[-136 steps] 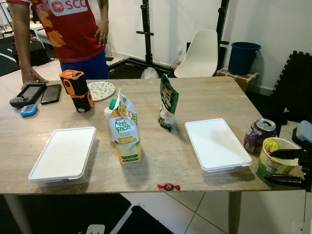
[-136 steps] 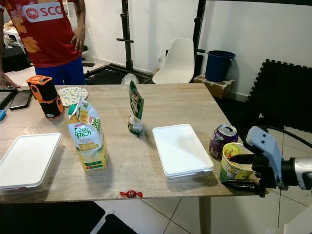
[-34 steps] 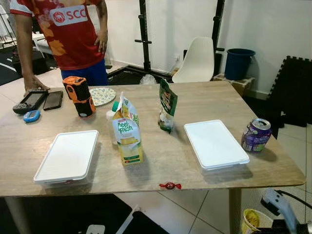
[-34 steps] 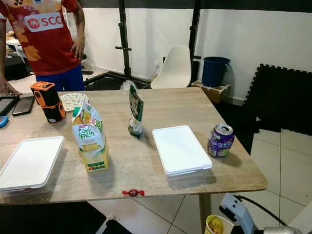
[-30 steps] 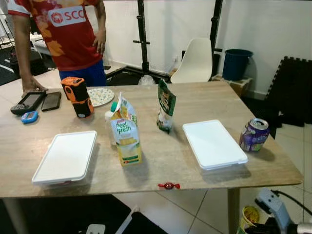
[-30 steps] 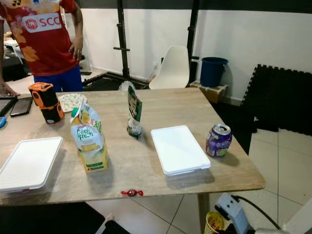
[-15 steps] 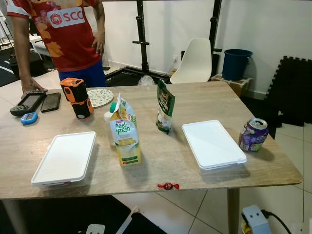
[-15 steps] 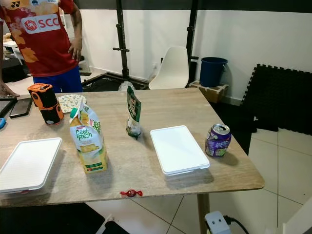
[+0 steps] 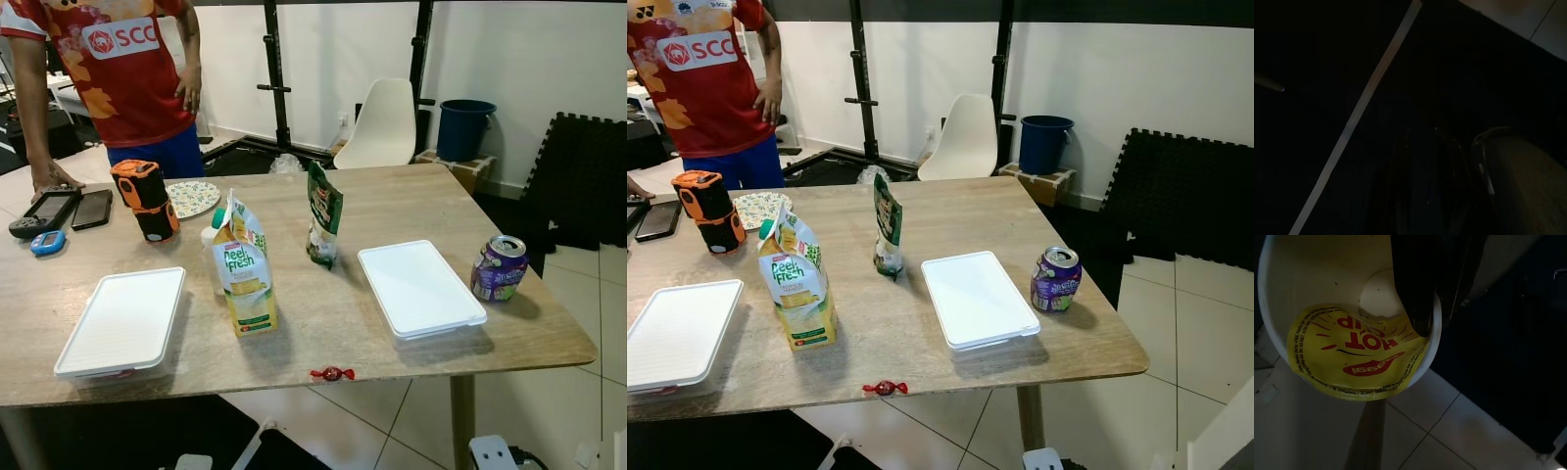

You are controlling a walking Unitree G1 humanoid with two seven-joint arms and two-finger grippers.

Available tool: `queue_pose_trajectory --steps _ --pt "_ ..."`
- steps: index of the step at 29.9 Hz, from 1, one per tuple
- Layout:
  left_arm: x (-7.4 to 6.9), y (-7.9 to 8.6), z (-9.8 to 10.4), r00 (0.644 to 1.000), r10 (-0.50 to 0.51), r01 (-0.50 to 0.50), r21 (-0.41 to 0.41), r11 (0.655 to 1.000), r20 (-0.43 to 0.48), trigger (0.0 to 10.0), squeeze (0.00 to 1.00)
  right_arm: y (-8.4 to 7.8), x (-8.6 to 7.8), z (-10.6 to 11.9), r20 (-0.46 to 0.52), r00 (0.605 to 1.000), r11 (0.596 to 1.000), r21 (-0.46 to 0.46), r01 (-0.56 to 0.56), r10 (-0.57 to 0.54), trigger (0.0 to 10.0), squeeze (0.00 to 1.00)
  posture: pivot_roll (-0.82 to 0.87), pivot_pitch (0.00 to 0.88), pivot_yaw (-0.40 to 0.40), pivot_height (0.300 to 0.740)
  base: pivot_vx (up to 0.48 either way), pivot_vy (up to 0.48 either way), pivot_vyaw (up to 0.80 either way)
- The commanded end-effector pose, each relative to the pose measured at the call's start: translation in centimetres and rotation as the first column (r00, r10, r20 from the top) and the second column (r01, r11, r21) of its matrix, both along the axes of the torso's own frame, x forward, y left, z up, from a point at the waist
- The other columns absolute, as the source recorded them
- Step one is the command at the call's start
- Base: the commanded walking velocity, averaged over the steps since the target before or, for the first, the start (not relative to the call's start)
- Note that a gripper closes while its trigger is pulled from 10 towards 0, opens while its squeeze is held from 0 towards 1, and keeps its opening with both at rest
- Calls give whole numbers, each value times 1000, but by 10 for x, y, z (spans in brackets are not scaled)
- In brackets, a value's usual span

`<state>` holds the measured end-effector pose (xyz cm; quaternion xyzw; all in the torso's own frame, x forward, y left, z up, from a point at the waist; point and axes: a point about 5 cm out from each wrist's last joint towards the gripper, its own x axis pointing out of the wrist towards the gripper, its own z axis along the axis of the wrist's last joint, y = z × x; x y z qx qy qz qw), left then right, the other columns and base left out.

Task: Restocking fridge

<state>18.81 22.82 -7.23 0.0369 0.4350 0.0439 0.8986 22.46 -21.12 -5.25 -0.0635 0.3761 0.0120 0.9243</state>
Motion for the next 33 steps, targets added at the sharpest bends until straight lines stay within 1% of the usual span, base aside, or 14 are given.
queue_pose_trajectory --steps 1,6,8,11,14,15,17,21,22,23,25,29,32,33 --pt "-9 -2 -6 999 -2 2 -1 1000 -44 10000 0 5 -2 -3 -7 1000 1000 4 -4 4 10000 0 -58 119 34 740 0 0 0" --pt "-9 -5 -6 999 -3 3 -6 1000 -41 10000 0 8 0 -2 2 1000 1000 3 -14 14 10000 0 -52 124 35 740 0 0 0" --pt "-8 -6 -6 999 -12 11 -19 1000 -34 10000 0 13 4 0 31 999 1000 11 -16 16 10000 0 -57 118 34 740 0 0 0" --pt "-7 -6 -6 999 -25 24 -15 1000 -34 10000 0 14 6 1 45 999 1000 9 -18 18 10000 0 -56 111 26 740 0 0 0" --pt "-6 -8 -5 1000 -9 9 -23 1000 -19 10000 0 12 14 8 108 994 1000 -25 11 -8 10000 0 -54 113 26 740 0 0 0" --pt "-6 -8 -5 1000 -13 13 -24 1000 -19 10000 0 11 15 9 116 993 999 -26 24 -21 10000 0 -54 113 26 740 0 0 0" --pt "-5 -8 -5 1000 -19 19 -23 1000 -19 10000 0 11 15 9 118 993 999 -28 26 -22 10000 0 -54 113 26 740 0 0 0" --pt "-6 -9 -5 999 -36 35 -22 999 -29 10000 0 14 13 7 97 995 999 -37 -33 36 10000 0 -55 109 32 740 0 0 0" --pt "-6 -9 -5 999 -36 35 -22 999 -29 10000 0 14 13 7 97 995 999 -37 -33 36 10000 0 -55 109 32 740 0 0 0" --pt "-5 -10 -5 998 -53 52 -26 998 -25 10000 0 15 13 7 94 994 997 -47 -55 60 10000 0 -60 108 22 740 0 0 0" --pt "-4 -11 -4 998 -53 53 -28 998 -16 10000 0 15 14 7 88 993 996 -59 -73 78 10000 0 -59 111 21 740 0 0 0" --pt "-3 -12 -4 998 -64 63 -32 998 -11 10000 0 14 12 6 80 993 994 -72 -78 84 10000 0 -62 116 22 740 0 0 0" --pt "-1 -12 -3 997 -78 78 -30 997 -2 10000 0 11 12 6 79 995 996 -72 -59 65 10000 0 -54 106 8 740 0 0 0" --pt "0 -12 -2 996 -91 91 -15 996 1 10000 0 11 11 6 75 995 995 -75 -62 68 10000 0 -54 106 8 740 0 -480 0"
